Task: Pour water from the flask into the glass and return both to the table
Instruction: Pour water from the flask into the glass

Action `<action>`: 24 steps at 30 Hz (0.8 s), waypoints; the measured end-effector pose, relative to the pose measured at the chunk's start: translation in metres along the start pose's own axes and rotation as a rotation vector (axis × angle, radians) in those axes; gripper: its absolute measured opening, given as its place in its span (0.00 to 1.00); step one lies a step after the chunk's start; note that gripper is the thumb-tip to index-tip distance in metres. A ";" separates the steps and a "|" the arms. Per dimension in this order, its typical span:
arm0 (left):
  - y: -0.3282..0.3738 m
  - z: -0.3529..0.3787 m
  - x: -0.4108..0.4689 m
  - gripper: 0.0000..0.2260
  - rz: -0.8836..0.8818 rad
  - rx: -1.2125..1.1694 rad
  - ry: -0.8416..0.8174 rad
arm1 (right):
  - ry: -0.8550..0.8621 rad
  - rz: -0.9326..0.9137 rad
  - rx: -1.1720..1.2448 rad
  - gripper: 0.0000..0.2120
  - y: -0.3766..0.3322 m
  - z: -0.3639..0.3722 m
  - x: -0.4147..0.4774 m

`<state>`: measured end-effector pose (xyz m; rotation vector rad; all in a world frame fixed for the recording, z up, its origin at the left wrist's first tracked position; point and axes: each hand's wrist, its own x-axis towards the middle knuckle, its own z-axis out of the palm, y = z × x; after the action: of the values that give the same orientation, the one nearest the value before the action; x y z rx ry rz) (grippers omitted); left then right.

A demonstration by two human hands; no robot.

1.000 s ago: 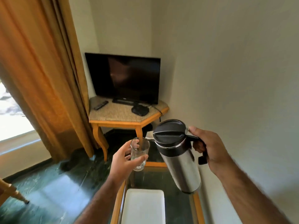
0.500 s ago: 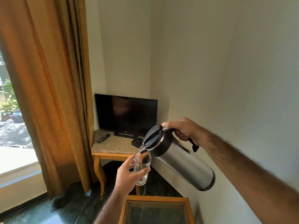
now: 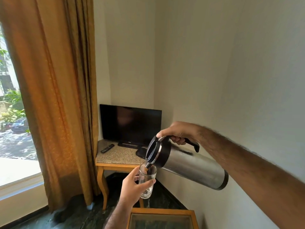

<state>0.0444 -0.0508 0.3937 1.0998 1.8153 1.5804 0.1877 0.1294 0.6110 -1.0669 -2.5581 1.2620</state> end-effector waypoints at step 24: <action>-0.006 0.005 -0.015 0.22 -0.024 -0.039 0.017 | -0.055 0.014 -0.273 0.24 -0.047 0.009 -0.005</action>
<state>0.0552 -0.0601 0.3849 1.0464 1.7944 1.6095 0.1628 0.1012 0.6405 -1.1103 -2.8298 0.9767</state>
